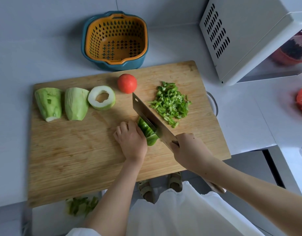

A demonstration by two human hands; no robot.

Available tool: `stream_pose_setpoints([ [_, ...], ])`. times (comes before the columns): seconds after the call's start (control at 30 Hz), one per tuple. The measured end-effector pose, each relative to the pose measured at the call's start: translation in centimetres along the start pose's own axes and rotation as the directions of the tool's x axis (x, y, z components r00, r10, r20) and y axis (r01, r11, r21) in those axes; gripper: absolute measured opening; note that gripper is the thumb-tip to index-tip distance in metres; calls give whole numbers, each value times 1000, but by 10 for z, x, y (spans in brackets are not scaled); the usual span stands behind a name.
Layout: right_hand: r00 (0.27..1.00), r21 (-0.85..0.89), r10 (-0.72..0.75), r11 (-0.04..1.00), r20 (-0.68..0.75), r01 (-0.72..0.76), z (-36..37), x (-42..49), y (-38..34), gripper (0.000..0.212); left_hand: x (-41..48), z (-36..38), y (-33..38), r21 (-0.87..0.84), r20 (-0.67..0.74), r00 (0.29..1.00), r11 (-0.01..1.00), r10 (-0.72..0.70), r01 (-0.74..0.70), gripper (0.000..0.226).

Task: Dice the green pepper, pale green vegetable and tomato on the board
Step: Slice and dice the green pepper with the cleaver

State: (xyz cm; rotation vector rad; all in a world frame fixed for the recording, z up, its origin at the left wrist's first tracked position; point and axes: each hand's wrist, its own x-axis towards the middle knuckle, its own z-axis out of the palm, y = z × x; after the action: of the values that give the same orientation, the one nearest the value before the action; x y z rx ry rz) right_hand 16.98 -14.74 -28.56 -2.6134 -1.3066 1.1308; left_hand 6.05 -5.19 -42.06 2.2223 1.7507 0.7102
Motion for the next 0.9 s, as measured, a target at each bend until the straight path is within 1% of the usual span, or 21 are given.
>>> stream_pose_setpoints([
  [0.1, 999, -15, 11, 1000, -49, -12, -4, 3, 1, 33, 0, -2, 1, 35, 25, 1000, 999, 18, -19, 16],
  [0.2, 999, -24, 16, 1000, -44, -17, -5, 8, 0, 36, 2, -5, 4, 46, 58, 998, 999, 3, -6, 20],
  [0.3, 999, -19, 13, 1000, -45, -14, -3, 10, 1, 36, -1, -13, 4, -22, 85, 996, 1000, 17, -15, 31],
  [0.37, 999, 11, 25, 1000, -46, -24, -3, 11, 4, 34, -8, -21, 1, -45, 180, 977, 993, 112, -106, 56],
  [0.4, 999, 33, 31, 999, -44, -30, -4, 11, 5, 32, -10, -23, -1, -12, 238, 953, 981, 190, -192, 70],
  [0.43, 998, 55, 36, 998, -42, -33, -4, 12, 6, 29, -11, -25, -4, 35, 296, 917, 956, 268, -291, 82],
  [0.5, 998, 81, 41, 996, -38, -38, -6, 11, 8, 26, -8, -27, -10, 106, 398, 843, 894, 363, -435, 96],
  [0.57, 999, 79, 43, 996, -34, -40, -7, 11, 8, 25, -3, -27, -13, 126, 440, 807, 863, 394, -490, 98],
  [0.67, 999, 67, 36, 997, -20, -34, -8, 10, 8, 23, 3, -27, -17, 89, 416, 792, 847, 447, -524, 83],
  [0.73, 1000, 63, 25, 998, -11, -25, -6, 9, 8, 24, 4, -28, -20, 50, 402, 792, 853, 459, -520, 76],
  [0.9, 1000, 70, 1, 998, -26, 1, 1, 8, 7, 24, 1, -30, -20, -5, 420, 792, 874, 443, -487, 80],
])
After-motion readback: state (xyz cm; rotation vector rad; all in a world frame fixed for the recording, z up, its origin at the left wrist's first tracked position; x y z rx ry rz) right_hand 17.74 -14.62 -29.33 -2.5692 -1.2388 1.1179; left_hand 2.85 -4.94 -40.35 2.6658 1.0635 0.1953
